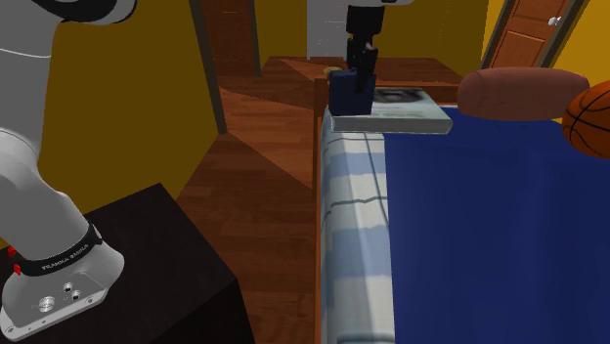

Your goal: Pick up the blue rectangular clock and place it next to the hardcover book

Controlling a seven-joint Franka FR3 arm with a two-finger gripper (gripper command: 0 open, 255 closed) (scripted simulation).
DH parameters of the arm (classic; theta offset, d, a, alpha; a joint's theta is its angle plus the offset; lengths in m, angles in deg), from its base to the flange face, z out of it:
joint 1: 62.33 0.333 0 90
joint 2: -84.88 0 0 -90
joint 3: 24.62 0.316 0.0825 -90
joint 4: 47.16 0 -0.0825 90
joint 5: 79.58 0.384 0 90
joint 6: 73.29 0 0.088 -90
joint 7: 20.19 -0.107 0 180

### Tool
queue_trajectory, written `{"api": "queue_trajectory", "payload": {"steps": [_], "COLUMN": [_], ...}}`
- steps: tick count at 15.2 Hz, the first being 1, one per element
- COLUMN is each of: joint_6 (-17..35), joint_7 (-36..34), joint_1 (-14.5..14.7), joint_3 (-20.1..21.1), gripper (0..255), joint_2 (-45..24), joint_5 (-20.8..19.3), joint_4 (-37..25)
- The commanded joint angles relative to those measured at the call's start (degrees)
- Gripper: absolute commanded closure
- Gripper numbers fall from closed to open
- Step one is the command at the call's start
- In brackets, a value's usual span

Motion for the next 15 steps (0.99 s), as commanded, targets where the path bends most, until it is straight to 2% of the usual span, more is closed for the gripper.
{"api": "queue_trajectory", "payload": {"steps": [1,6,10,11,15], "joint_6": [-0.92,-3.61,-7.98,-8.25,-3.16], "joint_7": [-2.22,-7.75,-12.21,-12.39,-12.11], "joint_1": [1.41,4.83,6.85,6.9,7.89], "joint_3": [0.54,1.96,3.16,3.2,2.98], "gripper": [255,255,255,255,255], "joint_2": [-1.0,-5.09,-11.3,-11.67,-9.0], "joint_5": [0.0,0.17,0.65,0.69,0.34], "joint_4": [-1.97,-8.86,-19.56,-20.21,-12.38]}}
